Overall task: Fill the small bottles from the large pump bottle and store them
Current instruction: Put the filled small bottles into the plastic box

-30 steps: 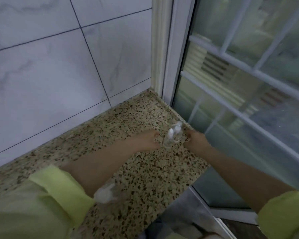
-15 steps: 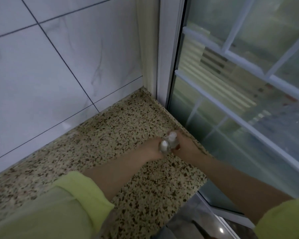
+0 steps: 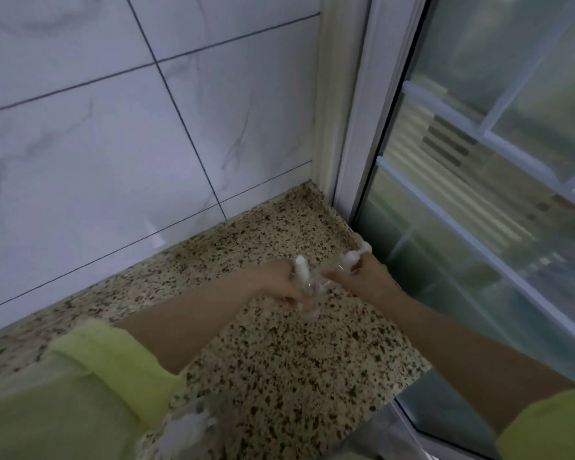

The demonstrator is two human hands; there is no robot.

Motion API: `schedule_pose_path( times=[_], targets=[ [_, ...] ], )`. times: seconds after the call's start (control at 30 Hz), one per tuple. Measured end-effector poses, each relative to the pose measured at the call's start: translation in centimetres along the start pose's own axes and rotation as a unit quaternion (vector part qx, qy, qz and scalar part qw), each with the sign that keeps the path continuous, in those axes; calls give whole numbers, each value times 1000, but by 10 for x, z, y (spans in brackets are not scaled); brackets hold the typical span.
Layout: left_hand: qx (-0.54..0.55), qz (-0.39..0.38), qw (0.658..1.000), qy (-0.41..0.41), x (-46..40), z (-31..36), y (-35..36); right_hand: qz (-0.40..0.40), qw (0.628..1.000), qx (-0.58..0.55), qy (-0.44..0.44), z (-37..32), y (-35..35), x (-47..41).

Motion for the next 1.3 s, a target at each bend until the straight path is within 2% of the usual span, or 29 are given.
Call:
schedule_pose_path(
  times=[0.17, 0.33, 0.57, 0.77, 1.0, 1.13, 1.3],
  targets=[
    [59, 26, 998, 14, 62, -37, -35, -58, 997, -31, -38, -64, 23, -5],
    [229, 100, 968, 35, 136, -97, -46, -130, 982, -53, -127, -138, 71, 0],
    [278, 189, 942, 4, 235, -164, -22, -260, 947, -56, -179, -214, 151, 13],
    [402, 277, 873, -10, 319, -235, 26, -362, 909, -6, -207, -269, 237, 53],
    [479, 366, 796, -57, 401, -312, 88, -406, 886, 55, -218, -295, 334, 112],
    [453, 376, 803, -98, 433, -345, 112, -449, 863, 86, -215, -299, 386, 152],
    [415, 327, 840, -124, 458, -400, 146, -441, 865, 127, -204, -304, 460, 200]
  ],
)
Point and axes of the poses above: each hand's wrist, its own x-axis away from the middle knuckle, its own y-axis out of the palm, z = x × y, the point moved 5 cm from there along -x, towards the middle knuckle, and after that the axes turned 7 degrees about -z, right-handed, at the moved point
